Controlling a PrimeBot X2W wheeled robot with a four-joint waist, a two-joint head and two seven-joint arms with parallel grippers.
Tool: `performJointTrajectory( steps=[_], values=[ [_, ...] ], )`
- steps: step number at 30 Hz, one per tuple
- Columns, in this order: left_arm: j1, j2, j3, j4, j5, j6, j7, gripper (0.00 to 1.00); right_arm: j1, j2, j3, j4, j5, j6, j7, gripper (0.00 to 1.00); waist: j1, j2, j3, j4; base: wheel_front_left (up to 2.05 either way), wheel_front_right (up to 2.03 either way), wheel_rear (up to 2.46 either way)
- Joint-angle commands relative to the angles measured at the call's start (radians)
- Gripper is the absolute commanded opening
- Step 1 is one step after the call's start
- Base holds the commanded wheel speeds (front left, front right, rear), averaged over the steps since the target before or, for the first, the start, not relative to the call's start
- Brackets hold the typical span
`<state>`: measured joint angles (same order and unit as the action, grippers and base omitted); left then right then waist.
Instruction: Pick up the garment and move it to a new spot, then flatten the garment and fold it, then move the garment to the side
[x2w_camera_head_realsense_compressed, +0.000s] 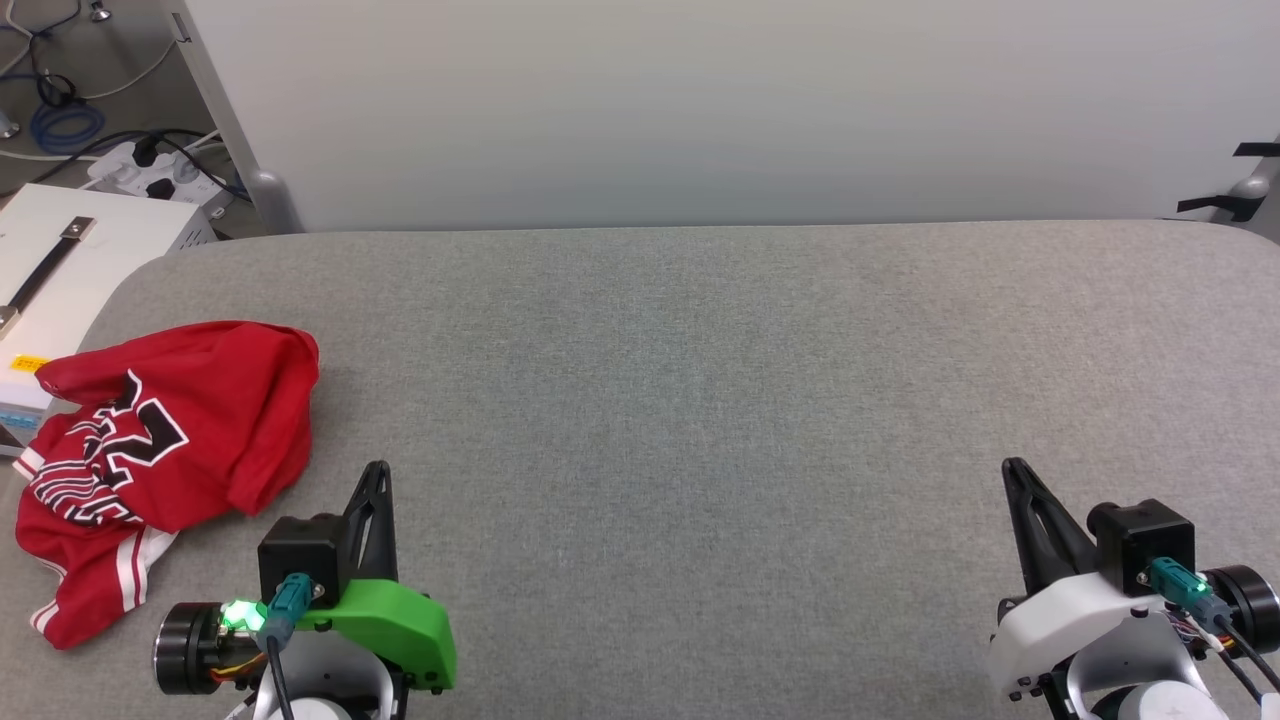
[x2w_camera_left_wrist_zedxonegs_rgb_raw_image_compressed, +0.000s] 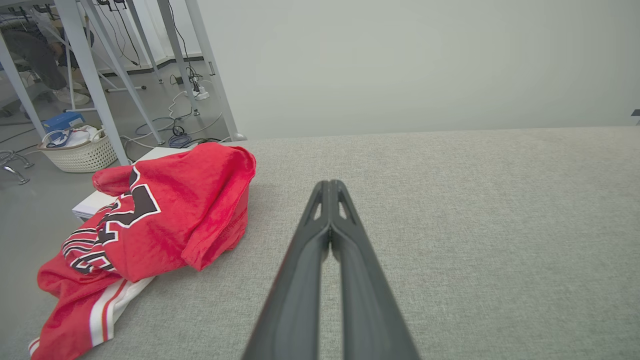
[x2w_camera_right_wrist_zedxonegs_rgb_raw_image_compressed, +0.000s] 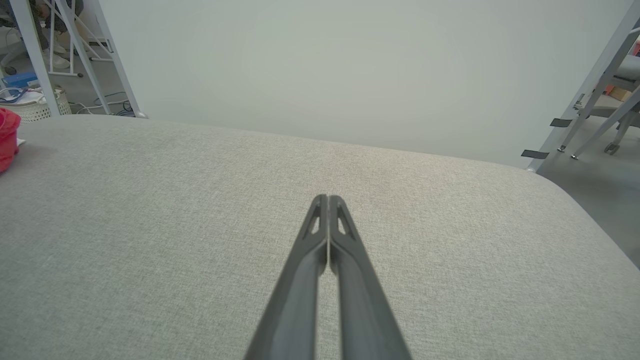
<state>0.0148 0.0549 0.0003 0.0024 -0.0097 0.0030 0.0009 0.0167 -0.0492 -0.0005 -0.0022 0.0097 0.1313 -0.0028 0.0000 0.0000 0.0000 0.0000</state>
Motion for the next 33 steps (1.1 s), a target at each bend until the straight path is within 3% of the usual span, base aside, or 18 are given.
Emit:
performJointTrajectory(
  steps=[1,26,27,33],
  values=[
    [-0.015,-0.005,0.0,-0.002,0.01,-0.003,-0.001,0.0,-0.017,-0.001,0.0,0.002,-0.01,-0.001,0.003,0.0,0.0,0.0,0.0,0.0,0.0,0.0,0.0],
    [-0.015,-0.005,0.0,-0.002,0.01,-0.003,-0.001,0.0,-0.017,-0.001,0.0,0.002,-0.01,-0.001,0.003,0.0,0.0,0.0,0.0,0.0,0.0,0.0,0.0],
    [0.0,0.0,0.0,0.0,0.0,0.0,0.0,1.0,0.0,0.0,0.0,0.0,0.0,0.0,0.0,1.0,0.0,0.0,0.0,0.0,0.0,0.0,0.0],
    [0.0,0.0,-0.001,-0.002,-0.001,0.005,-0.005,1.0,0.0,0.0,-0.003,-0.001,0.003,0.0,-0.005,1.0,0.0,0.0,0.001,0.0,0.0,0.0,0.0]
  ],
)
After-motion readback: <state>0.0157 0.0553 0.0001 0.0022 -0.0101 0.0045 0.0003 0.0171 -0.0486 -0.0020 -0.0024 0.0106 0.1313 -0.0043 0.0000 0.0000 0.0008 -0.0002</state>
